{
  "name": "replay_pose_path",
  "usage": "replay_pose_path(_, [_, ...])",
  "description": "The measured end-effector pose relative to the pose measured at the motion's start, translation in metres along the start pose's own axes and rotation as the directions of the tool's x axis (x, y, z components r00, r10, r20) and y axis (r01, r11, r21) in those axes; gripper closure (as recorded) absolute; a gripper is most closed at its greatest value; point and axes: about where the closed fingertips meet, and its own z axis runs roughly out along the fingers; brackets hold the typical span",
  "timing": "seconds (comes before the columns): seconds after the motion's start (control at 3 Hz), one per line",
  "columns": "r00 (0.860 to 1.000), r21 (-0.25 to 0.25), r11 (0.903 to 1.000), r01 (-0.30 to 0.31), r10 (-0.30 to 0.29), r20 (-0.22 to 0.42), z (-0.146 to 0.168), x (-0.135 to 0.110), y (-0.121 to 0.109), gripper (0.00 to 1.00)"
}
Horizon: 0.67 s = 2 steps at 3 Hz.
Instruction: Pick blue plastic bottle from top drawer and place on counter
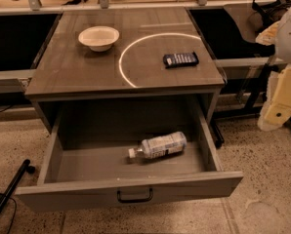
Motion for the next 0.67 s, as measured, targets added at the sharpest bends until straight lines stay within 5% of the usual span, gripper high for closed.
replay_pose_path(0.67, [0.999, -0.071, 0.9969, 0.033, -0.03, 0.045, 0.031, -0.018, 0.01, 0.0])
